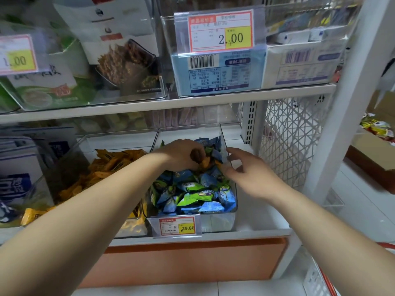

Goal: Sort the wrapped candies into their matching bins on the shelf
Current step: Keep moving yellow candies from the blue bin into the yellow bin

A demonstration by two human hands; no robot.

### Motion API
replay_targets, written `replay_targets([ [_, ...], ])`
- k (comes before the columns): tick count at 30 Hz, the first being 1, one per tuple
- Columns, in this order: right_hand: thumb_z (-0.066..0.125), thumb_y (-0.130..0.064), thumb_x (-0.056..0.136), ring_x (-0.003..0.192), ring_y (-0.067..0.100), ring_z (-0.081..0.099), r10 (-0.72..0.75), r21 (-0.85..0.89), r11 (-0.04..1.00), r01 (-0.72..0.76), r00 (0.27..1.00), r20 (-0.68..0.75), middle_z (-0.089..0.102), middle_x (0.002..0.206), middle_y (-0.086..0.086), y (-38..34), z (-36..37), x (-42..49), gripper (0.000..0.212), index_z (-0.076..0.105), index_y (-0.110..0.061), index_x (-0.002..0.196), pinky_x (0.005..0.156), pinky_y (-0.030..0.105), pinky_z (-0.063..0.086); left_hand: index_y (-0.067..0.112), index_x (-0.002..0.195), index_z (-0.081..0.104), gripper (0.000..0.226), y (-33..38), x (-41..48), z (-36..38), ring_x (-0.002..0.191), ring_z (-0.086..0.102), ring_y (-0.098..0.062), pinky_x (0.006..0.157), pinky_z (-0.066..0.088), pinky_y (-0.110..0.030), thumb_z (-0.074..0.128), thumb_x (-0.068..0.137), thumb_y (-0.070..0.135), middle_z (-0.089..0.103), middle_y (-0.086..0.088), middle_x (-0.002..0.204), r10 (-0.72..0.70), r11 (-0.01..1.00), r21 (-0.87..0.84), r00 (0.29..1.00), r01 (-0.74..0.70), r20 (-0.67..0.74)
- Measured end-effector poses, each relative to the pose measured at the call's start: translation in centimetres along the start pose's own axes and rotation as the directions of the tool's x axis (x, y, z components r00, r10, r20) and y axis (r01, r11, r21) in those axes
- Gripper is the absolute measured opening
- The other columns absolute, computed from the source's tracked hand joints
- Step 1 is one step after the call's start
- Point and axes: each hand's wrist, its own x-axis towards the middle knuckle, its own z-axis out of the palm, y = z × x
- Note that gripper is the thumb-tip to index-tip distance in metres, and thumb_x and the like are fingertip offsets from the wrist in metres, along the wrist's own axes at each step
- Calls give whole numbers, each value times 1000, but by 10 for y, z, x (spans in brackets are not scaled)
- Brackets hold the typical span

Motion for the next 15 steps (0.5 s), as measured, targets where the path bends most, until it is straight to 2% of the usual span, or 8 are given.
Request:
replay_targets([
  [2,55,-53,89,114,17,56,8,-8,1000,-8,998,-66,51,139,-4,-8,-4,1,61,43,-31,145,90,30,46,31,96,65,23,1,-6,-2,94,60,-11,79,48,-26,80,80,38,63,14,98,-39,988,-152,988,16,-151],
  [4,51,-54,89,118,17,55,-21,26,999,25,987,-156,53,138,-5,-20,-9,3,60,46,-30,143,97,36,46,31,93,65,26,7,-12,-3,93,63,-11,83,52,-31,81,76,43,67,12,96,-52,975,-224,962,-10,-270],
  [6,50,-53,90,114,10,56,-30,147,987,58,983,-183,59,127,-12,-33,-11,6,54,50,-32,141,93,28,45,30,91,68,31,22,-17,-1,86,67,-11,81,56,-36,81,71,48,71,10,89,-17,945,-314,949,-87,-315],
  [8,55,-45,95,109,7,58,-39,223,972,77,985,-168,63,116,-14,-41,-9,9,44,55,-31,136,85,17,42,28,87,70,31,36,-21,3,79,69,-11,75,57,-34,79,66,48,73,6,82,35,906,-382,932,-183,-362],
  [9,58,-40,95,106,9,60,-42,238,967,85,983,-181,65,113,-12,-43,-9,10,37,59,-28,131,83,17,44,27,85,71,26,42,-21,4,77,69,-10,73,56,-32,80,67,43,73,6,80,55,895,-391,921,-217,-386],
  [12,60,-27,97,95,18,66,25,368,927,80,961,-274,71,101,-1,-42,-16,12,15,67,-21,109,85,36,53,24,89,75,12,44,-15,5,79,71,-6,76,56,-25,82,78,22,76,8,82,58,823,-509,928,-253,-368],
  [14,54,-27,100,89,24,68,120,441,896,41,936,-331,71,91,4,-38,-23,11,11,64,-26,95,84,47,56,27,91,74,6,38,-6,6,89,70,-8,83,54,-25,73,88,22,75,9,92,5,867,-465,938,-176,-346],
  [15,52,-28,100,85,24,69,164,478,878,19,926,-339,70,87,4,-35,-26,11,14,62,-27,91,82,49,57,29,91,73,9,34,-1,9,94,67,-9,84,51,-24,66,92,23,73,10,97,-9,925,-361,944,-117,-329],
])
